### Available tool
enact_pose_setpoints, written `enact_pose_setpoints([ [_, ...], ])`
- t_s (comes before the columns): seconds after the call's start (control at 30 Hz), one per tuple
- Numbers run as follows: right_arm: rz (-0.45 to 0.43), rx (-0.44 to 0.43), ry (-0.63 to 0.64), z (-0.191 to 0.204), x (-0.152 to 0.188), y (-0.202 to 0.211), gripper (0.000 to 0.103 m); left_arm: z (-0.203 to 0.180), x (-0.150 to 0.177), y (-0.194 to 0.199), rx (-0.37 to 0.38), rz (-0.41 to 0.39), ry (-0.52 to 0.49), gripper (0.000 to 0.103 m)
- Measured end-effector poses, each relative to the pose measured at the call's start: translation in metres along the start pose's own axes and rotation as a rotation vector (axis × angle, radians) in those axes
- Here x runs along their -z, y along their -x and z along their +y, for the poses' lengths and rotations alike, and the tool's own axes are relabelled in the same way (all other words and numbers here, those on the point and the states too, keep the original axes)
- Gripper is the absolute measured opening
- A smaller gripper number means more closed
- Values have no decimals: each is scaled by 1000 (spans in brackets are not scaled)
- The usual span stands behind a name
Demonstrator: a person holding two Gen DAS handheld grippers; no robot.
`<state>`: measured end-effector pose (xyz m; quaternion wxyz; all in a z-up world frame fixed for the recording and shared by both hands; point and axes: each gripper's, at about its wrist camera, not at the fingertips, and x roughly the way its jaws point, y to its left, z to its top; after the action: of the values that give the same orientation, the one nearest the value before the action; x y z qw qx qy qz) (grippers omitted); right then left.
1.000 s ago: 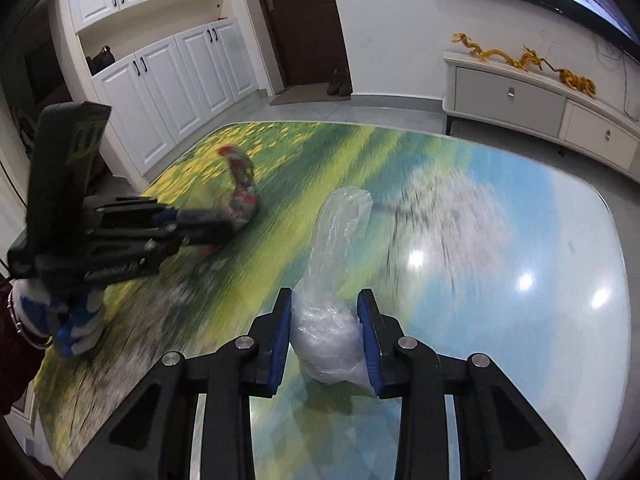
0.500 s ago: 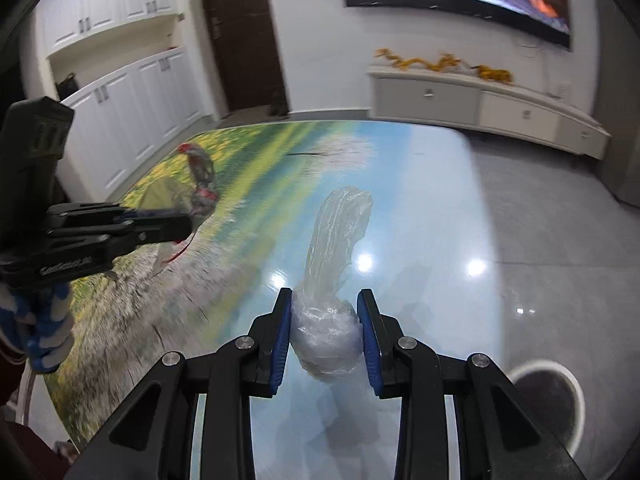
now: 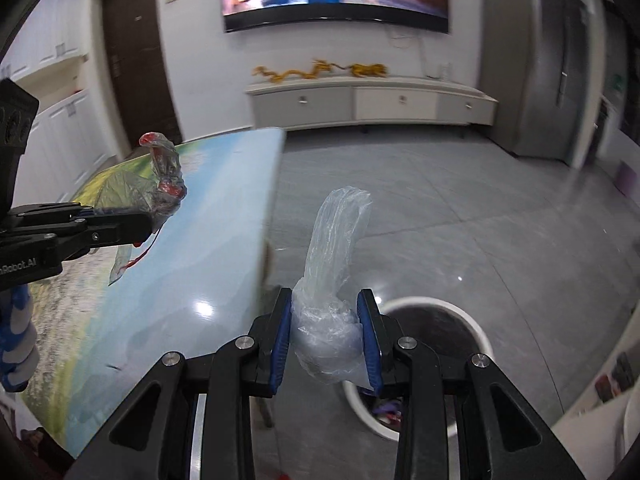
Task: Collect trash
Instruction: 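Carry the clear bag and white bag over the trash bin with both tools, then open both tools to drop the bags into the trash bin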
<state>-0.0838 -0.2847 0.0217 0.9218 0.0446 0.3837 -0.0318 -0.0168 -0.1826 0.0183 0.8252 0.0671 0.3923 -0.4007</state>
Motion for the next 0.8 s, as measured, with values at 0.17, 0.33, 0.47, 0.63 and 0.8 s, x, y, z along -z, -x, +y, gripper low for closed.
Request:
enact_pose_setpoints([
  [0.17,16,41,-72,-37,5,-13,32,-34,-16,-53,13,104,-22,11],
  [0.33,44,59,-129,-68,6,-32,32,-55,-27,-102,39,205,-16,11],
  [0.47,72,66,-175,-91,12,-51,32,-63,-28,-133,47,270,-2,11],
  [0.63,112,73,-225,-117,27,-66,32,-73,-28,-166,66,352,21,11],
  [0.8,154,75,-263,-131,38,-83,33,-75,-27,-188,82,406,45,12],
])
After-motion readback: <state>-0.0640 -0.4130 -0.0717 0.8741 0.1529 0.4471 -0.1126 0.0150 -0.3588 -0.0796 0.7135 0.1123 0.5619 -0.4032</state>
